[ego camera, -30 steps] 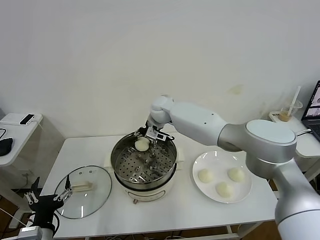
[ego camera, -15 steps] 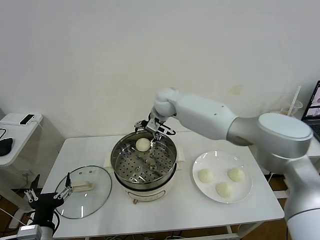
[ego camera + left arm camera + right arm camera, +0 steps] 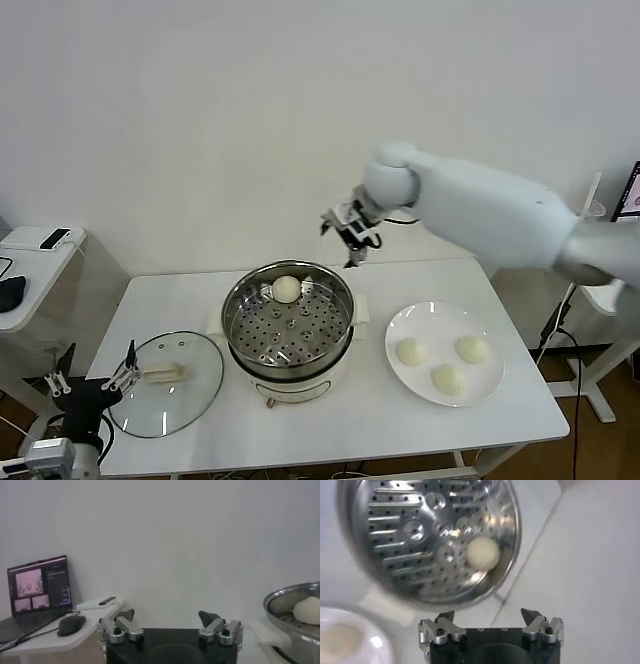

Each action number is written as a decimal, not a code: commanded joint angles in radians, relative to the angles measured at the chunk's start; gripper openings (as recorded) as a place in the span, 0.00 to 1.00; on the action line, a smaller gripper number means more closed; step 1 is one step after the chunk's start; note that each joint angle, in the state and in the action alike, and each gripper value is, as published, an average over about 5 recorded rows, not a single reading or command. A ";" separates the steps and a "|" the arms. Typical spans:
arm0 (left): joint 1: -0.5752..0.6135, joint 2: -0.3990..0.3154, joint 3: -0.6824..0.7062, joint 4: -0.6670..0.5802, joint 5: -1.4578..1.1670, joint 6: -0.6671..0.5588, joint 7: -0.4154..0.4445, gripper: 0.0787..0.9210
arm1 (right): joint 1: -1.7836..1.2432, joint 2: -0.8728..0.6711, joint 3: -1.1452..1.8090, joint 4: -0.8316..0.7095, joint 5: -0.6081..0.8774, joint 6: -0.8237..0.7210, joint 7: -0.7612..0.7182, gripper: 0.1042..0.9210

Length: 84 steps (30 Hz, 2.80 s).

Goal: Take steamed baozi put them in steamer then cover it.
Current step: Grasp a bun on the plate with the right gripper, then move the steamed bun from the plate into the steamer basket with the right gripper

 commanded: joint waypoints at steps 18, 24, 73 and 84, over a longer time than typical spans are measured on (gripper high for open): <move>-0.019 0.024 -0.007 0.034 -0.023 0.016 0.001 0.88 | -0.513 -0.281 0.245 0.097 -0.186 -0.085 -0.010 0.88; -0.016 0.019 -0.011 0.031 -0.021 0.017 0.001 0.88 | -0.566 -0.237 0.277 0.060 -0.211 -0.090 -0.002 0.88; -0.026 0.024 -0.019 0.030 -0.015 0.021 -0.001 0.88 | -0.470 -0.133 0.309 -0.074 -0.214 -0.056 -0.063 0.56; -0.031 0.031 -0.019 0.037 -0.021 0.021 -0.001 0.88 | -0.110 -0.136 0.178 -0.019 -0.035 -0.098 -0.079 0.57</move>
